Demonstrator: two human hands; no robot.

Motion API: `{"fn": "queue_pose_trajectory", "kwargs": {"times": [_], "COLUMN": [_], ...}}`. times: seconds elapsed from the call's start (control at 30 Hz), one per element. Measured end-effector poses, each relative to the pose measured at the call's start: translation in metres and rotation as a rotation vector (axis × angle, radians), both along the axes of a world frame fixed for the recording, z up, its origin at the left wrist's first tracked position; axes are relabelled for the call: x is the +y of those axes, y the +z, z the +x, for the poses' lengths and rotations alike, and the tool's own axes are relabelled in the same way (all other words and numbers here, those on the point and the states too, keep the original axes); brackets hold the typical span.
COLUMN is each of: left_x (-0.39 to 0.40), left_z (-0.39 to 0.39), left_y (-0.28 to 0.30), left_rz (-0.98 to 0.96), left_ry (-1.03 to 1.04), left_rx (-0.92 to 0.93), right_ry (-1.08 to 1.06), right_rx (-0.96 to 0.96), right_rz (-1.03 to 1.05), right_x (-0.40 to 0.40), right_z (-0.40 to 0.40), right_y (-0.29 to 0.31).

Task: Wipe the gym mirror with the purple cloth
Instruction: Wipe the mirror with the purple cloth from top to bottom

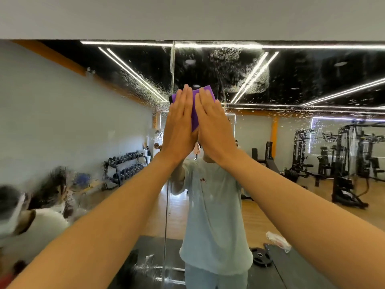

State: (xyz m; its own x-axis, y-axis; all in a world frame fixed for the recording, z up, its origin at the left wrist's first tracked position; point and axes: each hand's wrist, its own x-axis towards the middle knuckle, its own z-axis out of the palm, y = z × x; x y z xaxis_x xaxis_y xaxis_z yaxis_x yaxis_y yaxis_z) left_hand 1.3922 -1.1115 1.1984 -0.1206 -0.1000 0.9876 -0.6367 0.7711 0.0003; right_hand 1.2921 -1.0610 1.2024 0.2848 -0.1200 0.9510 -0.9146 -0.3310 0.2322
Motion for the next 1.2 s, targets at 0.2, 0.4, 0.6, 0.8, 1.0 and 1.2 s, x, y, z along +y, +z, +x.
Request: {"fn": "queue_pose_trajectory", "kwargs": {"times": [0.2,0.4,0.6,0.8,1.0,1.2], "left_x": [-0.006,-0.009,-0.006,0.0,0.006,0.01], "left_z": [0.011,0.024,0.034,0.061,0.075,0.083], "left_y": [0.005,0.005,-0.003,-0.016,-0.014,-0.031], "left_rz": [-0.043,-0.103,-0.032,0.042,0.096,0.119], "left_ry": [0.131,0.171,0.274,0.377,0.33,0.443], "left_rx": [-0.074,-0.192,-0.198,-0.332,-0.462,-0.502], "right_ry": [-0.047,-0.22,-0.351,-0.331,-0.333,-0.327], "right_rx": [0.074,0.066,0.082,0.282,0.453,0.611], "right_rz": [0.068,-0.027,0.021,-0.033,-0.004,0.002], "right_x": [-0.021,-0.024,-0.028,-0.022,-0.022,-0.022], "right_z": [-0.002,-0.027,-0.034,-0.038,-0.039,-0.054], "right_y": [0.012,0.052,0.099,0.069,-0.016,-0.004]}}
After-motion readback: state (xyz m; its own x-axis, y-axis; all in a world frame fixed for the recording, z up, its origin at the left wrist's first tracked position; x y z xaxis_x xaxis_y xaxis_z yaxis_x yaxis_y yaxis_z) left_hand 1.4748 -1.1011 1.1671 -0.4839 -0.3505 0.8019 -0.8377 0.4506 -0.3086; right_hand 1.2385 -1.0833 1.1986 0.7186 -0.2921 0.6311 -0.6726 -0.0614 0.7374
